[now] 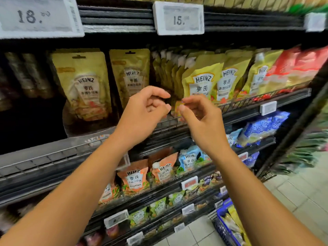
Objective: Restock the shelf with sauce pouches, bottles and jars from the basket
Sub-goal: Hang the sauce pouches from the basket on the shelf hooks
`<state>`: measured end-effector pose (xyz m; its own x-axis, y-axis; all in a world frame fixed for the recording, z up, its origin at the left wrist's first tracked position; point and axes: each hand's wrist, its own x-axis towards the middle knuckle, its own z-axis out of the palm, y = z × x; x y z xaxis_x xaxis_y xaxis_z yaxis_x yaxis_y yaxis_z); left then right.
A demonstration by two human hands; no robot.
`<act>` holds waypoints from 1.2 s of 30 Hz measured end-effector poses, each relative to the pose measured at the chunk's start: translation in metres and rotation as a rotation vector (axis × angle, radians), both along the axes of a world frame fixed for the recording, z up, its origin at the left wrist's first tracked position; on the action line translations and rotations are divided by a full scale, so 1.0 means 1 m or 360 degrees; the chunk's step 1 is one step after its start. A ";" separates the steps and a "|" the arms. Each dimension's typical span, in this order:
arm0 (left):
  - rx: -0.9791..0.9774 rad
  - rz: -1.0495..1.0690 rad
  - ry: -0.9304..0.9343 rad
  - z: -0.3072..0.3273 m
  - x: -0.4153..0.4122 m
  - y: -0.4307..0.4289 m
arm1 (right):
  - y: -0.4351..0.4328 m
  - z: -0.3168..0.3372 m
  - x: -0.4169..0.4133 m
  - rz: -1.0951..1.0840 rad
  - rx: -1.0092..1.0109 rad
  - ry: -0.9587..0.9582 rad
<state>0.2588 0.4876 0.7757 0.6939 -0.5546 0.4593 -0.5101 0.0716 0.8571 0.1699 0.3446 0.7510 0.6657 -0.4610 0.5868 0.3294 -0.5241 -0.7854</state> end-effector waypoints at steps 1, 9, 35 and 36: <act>-0.0002 -0.0049 0.0024 -0.004 -0.006 -0.014 | -0.010 -0.003 -0.011 -0.0028 0.0027 0.0007; 0.0150 -0.0413 0.0211 -0.046 -0.063 -0.126 | -0.102 -0.051 -0.112 -0.0384 0.0278 0.0126; 0.0774 -0.1079 0.0631 -0.207 -0.252 -0.340 | -0.216 -0.196 -0.398 -0.1417 0.0978 0.0468; 0.0793 -0.1084 0.0635 -0.212 -0.253 -0.343 | -0.216 -0.202 -0.400 -0.1443 0.1011 0.0469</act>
